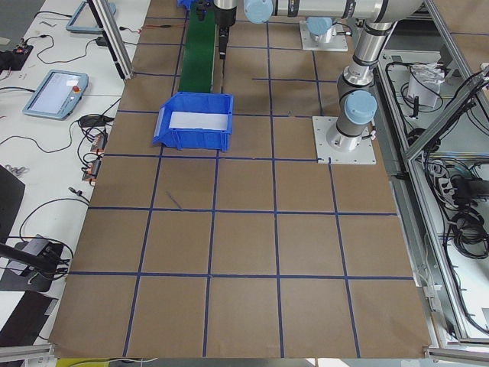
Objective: Transport two buttons from left to right
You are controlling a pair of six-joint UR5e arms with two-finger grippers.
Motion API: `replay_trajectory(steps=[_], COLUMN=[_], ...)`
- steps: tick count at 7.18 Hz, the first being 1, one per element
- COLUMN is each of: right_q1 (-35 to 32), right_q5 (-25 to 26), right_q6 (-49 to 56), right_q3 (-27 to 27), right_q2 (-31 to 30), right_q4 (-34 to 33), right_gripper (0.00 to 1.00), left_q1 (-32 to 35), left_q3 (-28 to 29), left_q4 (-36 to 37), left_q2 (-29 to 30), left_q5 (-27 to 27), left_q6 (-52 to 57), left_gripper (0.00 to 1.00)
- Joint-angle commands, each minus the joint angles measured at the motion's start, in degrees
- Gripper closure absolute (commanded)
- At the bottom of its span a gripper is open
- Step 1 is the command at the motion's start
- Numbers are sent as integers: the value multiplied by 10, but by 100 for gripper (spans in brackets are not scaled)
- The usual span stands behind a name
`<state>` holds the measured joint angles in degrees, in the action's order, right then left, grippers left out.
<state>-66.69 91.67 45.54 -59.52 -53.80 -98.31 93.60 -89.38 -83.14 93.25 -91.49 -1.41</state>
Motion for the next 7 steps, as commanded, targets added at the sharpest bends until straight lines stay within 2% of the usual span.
replay_trajectory(steps=[1,2,3,4,6,7], right_q1=[-81,-106,-149,-198,-250,-256], right_q5=[30,23,22,24,27,24], right_q6=[-56,-113,-193,-282,-483,-496], right_q3=[-6,-17,-45,-78,-124,-145], right_q2=[-52,-65,-105,-138,-183,-214], right_q4=[107,129,143,132,141,143], right_gripper=[0,0,0,0,0,0], left_q1=[0,0,0,0,0,0], left_q3=[0,0,0,0,0,0], left_q4=[0,0,0,0,0,0], left_q2=[0,0,0,0,0,0], left_q5=[0,0,0,0,0,0], left_q6=[0,0,0,0,0,0], left_gripper=[0,0,0,0,0,0])
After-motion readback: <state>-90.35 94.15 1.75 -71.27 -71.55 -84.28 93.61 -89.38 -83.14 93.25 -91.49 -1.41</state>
